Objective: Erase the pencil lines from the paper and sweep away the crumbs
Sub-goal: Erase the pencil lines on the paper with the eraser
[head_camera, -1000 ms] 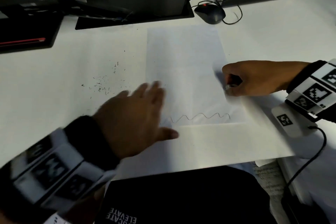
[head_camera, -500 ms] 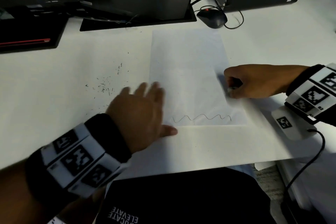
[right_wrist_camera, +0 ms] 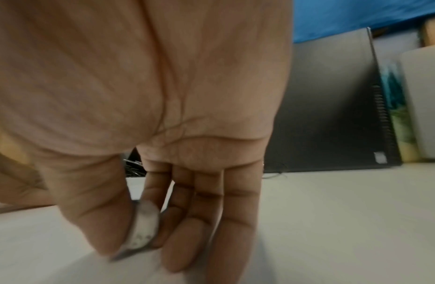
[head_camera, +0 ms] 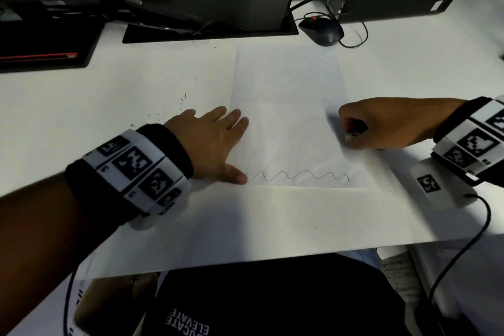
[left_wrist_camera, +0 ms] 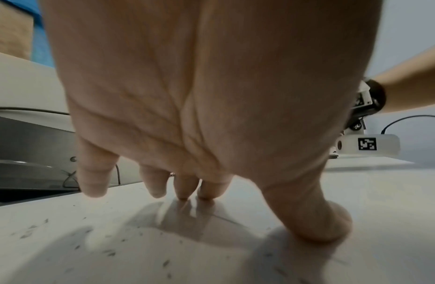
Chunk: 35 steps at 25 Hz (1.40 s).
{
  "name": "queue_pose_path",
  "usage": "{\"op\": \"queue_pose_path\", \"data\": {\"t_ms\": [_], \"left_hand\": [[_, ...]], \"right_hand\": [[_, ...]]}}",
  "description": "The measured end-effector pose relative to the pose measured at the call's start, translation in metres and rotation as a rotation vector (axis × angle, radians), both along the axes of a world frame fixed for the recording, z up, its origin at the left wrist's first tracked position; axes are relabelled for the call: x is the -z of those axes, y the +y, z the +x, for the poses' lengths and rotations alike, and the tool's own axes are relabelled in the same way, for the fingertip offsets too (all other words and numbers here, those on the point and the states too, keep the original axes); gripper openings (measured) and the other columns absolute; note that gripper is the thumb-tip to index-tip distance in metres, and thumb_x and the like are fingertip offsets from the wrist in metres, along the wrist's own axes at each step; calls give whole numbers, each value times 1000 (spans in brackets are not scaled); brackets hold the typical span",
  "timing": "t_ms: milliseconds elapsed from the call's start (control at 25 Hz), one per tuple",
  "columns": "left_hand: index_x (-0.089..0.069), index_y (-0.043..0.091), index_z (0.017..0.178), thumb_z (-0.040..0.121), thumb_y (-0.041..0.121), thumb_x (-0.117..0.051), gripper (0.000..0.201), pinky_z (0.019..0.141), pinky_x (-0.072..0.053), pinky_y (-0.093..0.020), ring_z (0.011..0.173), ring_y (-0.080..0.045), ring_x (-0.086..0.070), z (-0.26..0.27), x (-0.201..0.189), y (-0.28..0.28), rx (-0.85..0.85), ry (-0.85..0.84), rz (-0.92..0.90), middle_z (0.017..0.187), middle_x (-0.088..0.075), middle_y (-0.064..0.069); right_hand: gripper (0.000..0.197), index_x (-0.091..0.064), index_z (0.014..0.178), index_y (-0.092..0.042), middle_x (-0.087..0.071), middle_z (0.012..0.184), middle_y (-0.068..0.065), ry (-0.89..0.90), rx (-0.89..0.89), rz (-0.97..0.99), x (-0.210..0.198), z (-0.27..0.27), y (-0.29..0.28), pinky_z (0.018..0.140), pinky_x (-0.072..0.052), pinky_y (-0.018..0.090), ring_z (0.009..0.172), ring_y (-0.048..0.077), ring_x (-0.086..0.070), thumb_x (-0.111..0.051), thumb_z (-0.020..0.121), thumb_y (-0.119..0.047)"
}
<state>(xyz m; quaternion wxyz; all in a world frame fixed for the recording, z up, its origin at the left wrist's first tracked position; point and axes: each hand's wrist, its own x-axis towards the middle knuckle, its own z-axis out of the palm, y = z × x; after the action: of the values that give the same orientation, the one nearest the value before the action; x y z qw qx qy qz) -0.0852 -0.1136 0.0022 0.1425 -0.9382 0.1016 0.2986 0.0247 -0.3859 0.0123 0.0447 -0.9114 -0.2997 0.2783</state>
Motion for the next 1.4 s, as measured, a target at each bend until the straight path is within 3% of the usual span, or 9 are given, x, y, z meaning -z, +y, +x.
{"op": "queue_pose_path", "data": {"t_ms": [120,280,480,680,800,920,1080,1160,1400], "left_hand": [[14,20,156,84,82,-33,106,120,-11,-51,152,-17,10,13,7,0,-12,-19,-69,164,19,4],[9,20,157,89,75,-33,97,120,-13,-51,153,-14,8,20,15,-9,43,-99,-155,166,14,3],[6,33,157,81,82,-36,100,122,-10,-50,152,-11,11,19,19,-9,6,-35,-237,164,20,7],[-12,42,154,68,90,-27,100,118,-16,-53,151,-11,13,20,19,-6,42,-29,-203,163,22,9],[-10,46,153,81,82,-35,85,117,-21,-53,151,-11,13,27,16,-2,79,-18,-183,163,21,10],[-15,50,152,88,67,-50,74,119,-18,-52,151,-9,13,36,10,3,90,34,-219,164,19,12],[-13,50,153,89,64,-55,78,121,-9,-55,151,-11,12,39,9,1,117,61,-215,164,19,8],[-10,50,153,87,64,-57,82,120,-11,-56,152,-13,8,41,9,0,118,70,-210,165,17,5],[-30,39,151,85,60,-64,77,116,-27,-51,152,-16,-4,43,7,-4,91,76,-207,166,13,3]], "right_hand": [[10,-57,79,-26,-60,73,-11,-137,-127,191,-12,-10,16,60,-41,18,65,4,-53,-65,84,-22],[11,-71,96,-22,-70,88,-9,-115,-267,413,-3,-27,57,75,-48,23,76,8,-59,-67,87,-19],[13,-73,99,-25,-71,92,-8,-103,-269,416,20,-34,81,76,-50,28,79,8,-61,-66,88,-24],[13,-74,98,-23,-71,96,-9,-134,-292,421,24,-43,87,72,-46,22,78,7,-59,-65,88,-23],[14,-74,96,-23,-71,91,-8,-149,-299,397,23,-42,88,71,-48,25,77,11,-61,-63,88,-21],[15,-75,95,-25,-69,86,-10,-157,-286,378,23,-38,88,65,-43,20,72,8,-57,-64,86,-19],[12,-74,93,-25,-70,87,-9,-131,-365,361,20,-54,86,68,-48,27,76,11,-61,-66,84,-24],[12,-73,93,-23,-70,89,-9,-81,-419,356,17,-58,88,70,-49,27,76,11,-61,-65,84,-24],[16,-74,96,-23,-70,91,-6,-136,-396,340,18,-46,91,73,-52,32,79,14,-62,-65,83,-22]]}}
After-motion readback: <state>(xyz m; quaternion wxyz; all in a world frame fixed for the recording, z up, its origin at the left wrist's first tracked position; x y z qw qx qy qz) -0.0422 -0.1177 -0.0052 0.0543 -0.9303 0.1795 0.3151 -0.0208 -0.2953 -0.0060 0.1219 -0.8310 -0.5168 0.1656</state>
